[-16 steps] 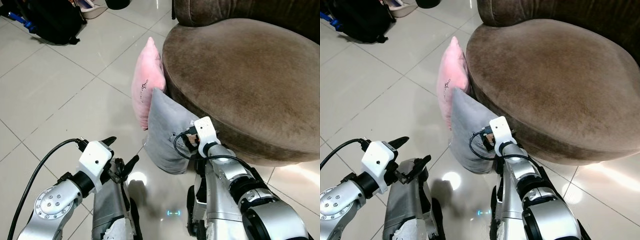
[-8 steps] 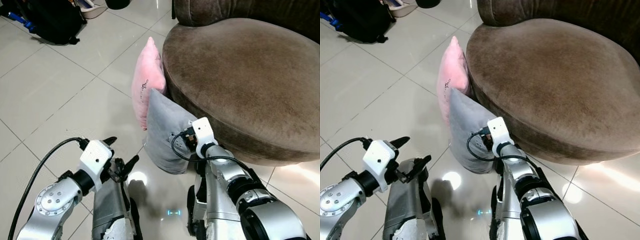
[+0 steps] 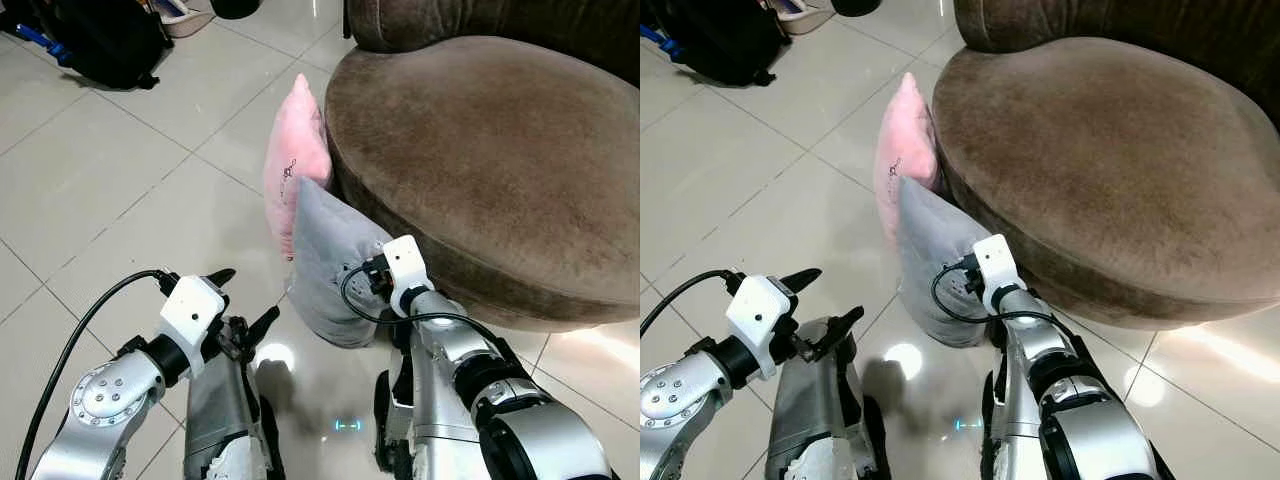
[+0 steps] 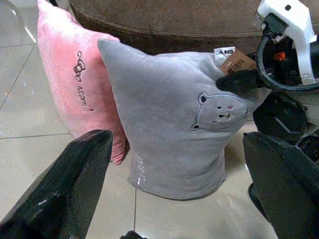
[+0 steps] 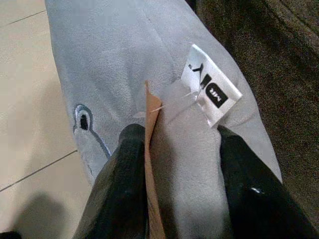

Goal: Move the pillow to the sofa from floor

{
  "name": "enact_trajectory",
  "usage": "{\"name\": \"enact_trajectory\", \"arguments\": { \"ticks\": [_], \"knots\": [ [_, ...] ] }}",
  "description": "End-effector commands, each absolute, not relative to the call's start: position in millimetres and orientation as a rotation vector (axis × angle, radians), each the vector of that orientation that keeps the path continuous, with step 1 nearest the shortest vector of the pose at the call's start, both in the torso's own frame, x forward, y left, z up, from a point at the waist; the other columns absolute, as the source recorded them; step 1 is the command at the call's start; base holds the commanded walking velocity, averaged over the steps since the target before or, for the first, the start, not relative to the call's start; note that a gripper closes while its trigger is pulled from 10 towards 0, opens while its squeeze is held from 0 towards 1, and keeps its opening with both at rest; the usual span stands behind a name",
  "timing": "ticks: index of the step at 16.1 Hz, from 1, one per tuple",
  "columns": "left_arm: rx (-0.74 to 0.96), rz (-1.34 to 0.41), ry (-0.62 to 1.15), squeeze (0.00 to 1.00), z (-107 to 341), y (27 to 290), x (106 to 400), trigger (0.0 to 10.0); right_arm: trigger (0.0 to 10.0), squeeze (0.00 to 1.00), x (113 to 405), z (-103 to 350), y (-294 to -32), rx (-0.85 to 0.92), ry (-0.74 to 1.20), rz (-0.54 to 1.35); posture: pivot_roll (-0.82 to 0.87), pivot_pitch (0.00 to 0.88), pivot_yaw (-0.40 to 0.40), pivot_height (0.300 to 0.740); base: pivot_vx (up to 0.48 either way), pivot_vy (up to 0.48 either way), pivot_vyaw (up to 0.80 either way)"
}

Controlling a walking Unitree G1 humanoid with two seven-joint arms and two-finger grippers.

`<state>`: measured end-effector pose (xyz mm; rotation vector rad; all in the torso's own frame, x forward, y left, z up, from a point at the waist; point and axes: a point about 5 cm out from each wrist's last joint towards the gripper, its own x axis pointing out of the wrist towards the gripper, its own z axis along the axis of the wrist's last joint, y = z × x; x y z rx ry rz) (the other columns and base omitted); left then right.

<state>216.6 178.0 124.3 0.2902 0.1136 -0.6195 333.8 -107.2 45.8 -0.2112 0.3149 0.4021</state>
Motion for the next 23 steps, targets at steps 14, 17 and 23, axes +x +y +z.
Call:
{"name": "enact_trajectory", "arguments": {
  "ticks": [14,17,23],
  "knots": [
    [0.126,-0.617,-0.175,0.0,162.2,149.3,247.0,10.0,0.0,0.0,313.9,184.6,-119.8,0.411,-0.224,0.673,-0.01,0.085,0.026,0.461,0.0,0.0,0.0],
    [0.106,-0.65,-0.231,0.0,171.5,134.4,253.1,10.0,0.0,0.0,312.6,238.9,-157.6,0.389,-0.431,0.37,-0.04,0.035,0.041,0.461,0.0,0.0,0.0],
    [0.177,-0.364,-0.171,0.0,172.6,155.5,282.9,10.0,10.0,0.0,294.2,261.5,-197.9,0.211,-0.433,-0.111,-0.04,0.0,0.043,0.486,0.0,0.0,0.0]
  ]
}}
